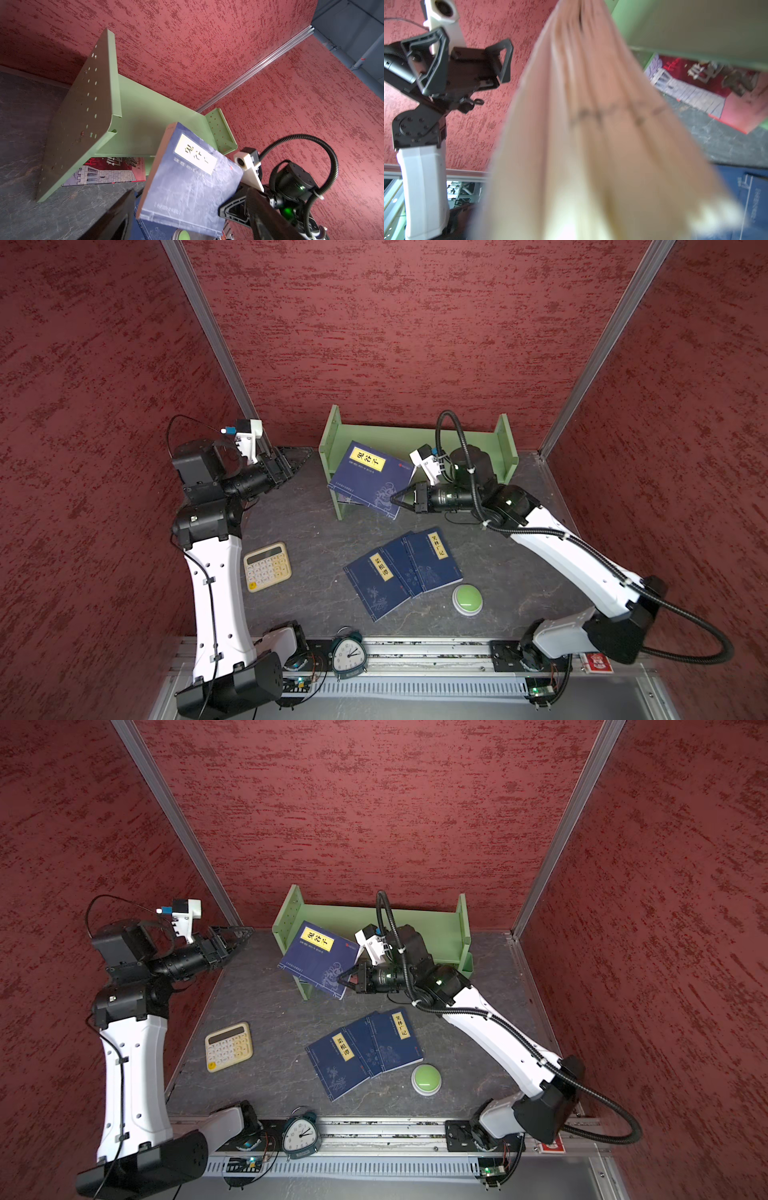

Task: Stacking books/files
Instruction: Place the book on the bookshelf.

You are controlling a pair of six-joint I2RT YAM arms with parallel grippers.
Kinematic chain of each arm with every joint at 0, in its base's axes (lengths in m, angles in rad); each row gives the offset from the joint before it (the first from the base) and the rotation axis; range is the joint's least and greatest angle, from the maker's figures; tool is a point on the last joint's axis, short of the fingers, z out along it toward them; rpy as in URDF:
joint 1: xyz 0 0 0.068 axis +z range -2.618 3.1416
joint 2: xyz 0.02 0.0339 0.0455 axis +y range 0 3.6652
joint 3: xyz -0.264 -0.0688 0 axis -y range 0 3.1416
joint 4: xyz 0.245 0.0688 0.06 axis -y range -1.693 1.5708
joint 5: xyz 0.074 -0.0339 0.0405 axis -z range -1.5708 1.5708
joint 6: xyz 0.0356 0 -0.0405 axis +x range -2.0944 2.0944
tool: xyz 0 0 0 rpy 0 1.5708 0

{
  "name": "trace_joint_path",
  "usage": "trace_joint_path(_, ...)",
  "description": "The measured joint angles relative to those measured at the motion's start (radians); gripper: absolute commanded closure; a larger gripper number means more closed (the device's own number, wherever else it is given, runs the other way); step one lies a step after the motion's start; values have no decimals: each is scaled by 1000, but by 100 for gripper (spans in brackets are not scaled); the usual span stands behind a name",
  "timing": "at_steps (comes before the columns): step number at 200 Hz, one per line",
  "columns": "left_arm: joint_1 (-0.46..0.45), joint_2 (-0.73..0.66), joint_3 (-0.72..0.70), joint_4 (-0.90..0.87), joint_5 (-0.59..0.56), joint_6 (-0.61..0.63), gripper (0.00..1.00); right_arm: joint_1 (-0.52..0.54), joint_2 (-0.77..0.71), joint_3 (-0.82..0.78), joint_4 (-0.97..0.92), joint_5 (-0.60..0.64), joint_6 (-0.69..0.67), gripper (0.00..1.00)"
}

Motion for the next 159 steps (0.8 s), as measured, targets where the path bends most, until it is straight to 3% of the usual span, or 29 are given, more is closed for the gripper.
trace_joint_path(45, -36, 12, -62, 102, 36, -24, 16, -91, 215, 245, -150, -89, -139, 100)
trace_joint_path(82, -122, 70, -63, 117, 50, 5, 16, -153, 356, 422, -255, -158, -233, 100)
trace_joint_path(159, -252, 136, -39, 116, 0, 42, 16, -191, 608, 775, -453, -227, -348, 99)
